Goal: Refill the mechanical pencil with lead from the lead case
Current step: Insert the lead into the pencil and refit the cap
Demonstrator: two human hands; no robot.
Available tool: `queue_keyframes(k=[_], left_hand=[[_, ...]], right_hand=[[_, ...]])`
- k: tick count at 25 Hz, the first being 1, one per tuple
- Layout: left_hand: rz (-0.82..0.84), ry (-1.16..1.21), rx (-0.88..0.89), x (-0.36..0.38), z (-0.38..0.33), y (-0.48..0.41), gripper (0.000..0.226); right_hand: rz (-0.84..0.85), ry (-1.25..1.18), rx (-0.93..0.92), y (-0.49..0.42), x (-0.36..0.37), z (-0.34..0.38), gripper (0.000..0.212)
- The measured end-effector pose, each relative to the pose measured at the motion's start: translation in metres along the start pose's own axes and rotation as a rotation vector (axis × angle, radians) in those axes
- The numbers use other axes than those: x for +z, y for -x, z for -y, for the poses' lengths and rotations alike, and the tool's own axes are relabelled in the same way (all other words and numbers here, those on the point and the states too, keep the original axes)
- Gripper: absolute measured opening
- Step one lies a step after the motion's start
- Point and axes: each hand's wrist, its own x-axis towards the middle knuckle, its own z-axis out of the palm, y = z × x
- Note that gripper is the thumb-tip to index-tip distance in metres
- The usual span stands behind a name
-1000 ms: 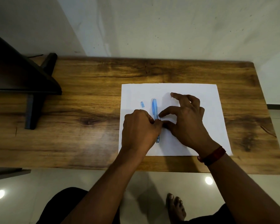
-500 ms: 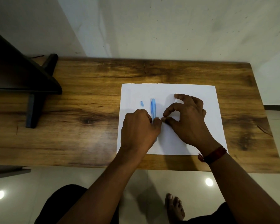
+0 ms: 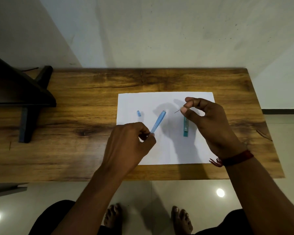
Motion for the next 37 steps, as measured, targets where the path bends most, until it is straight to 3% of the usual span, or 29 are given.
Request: queue_keyframes(k=[3, 7, 18, 37], left_hand=[[0.056, -0.046, 0.138, -0.013, 0.004, -0.003, 0.01], [0.037, -0.061, 0.191, -0.012, 0.006, -0.007, 0.011], [0.048, -0.077, 0.246, -0.005, 0.007, -0.014, 0.011], [0.014, -0.082, 0.274, -0.004, 0.011, -0.015, 0.018]], right_hand=[[0.002, -0.052, -0.011, 0.001, -0.001, 0.0, 0.007], [0.017, -0.06, -0.045, 0.001, -0.007, 0.0, 0.007], [0.032, 0.002, -0.123, 0.005, -0.009, 0.003, 0.007], [0.018, 0.031, -0.104, 0.004, -0.004, 0.002, 0.006]])
